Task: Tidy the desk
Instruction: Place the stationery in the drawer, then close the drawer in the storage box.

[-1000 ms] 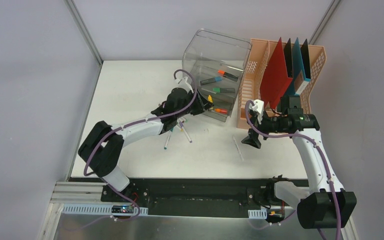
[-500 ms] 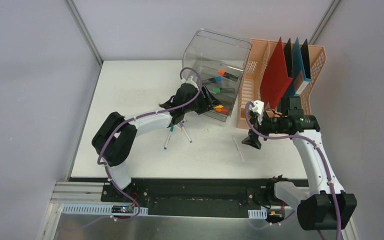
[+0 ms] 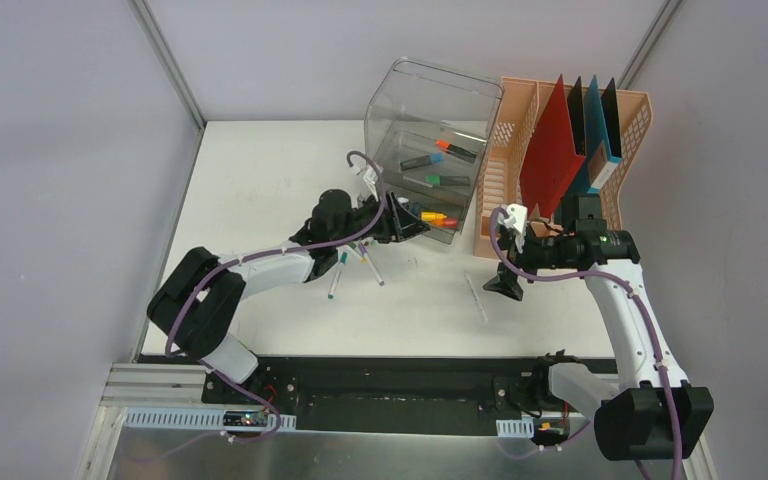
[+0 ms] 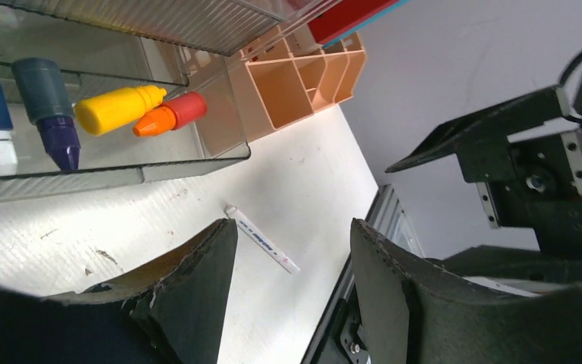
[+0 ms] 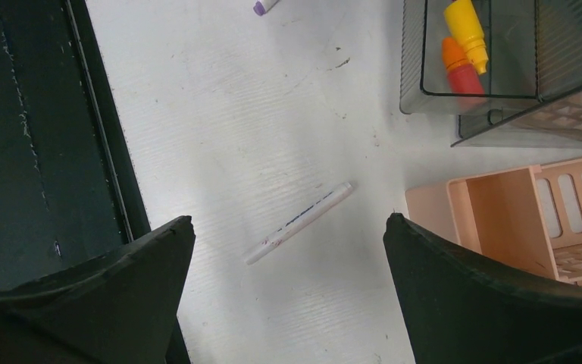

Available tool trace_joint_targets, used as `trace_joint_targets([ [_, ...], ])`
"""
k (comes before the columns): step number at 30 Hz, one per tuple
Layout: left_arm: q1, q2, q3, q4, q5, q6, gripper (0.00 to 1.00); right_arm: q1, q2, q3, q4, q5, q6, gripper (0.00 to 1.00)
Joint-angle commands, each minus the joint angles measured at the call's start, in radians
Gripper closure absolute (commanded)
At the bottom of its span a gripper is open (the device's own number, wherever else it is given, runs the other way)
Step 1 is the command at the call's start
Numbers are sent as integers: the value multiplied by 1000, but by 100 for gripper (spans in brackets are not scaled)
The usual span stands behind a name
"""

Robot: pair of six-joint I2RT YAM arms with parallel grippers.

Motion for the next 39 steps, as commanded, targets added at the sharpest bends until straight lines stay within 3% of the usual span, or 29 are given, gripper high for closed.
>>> trace_joint_targets([
  [1, 54, -71, -118, 229, 154, -4, 42, 0, -7, 6, -23, -80, -70, 1],
  [8, 101, -197, -237, 138, 185, 37, 42, -4, 9, 2, -24, -84, -74, 1],
  [12, 102, -336, -239, -112, 158, 147, 41, -3, 8, -6, -18, -83, -80, 1],
  [17, 102, -575, -269, -402, 22, 295, 38, -2, 22, -7, -14, -84, -80, 1],
  [23, 102, -862, -340, -631, -127, 409, 29, 38, 25, 20, 36, -52, -24, 1],
  [30, 102, -1013, -431, -689, -145, 386, 13, 278, 82, 122, 62, 191, 15, 1],
  [35, 101, -1063, -453, -719, -148, 358, 2, 483, 207, 239, 27, 365, 9, 1],
  [39, 102, -1110, -457, -756, -154, 347, 1, 614, 338, 313, 77, 507, 63, 12],
])
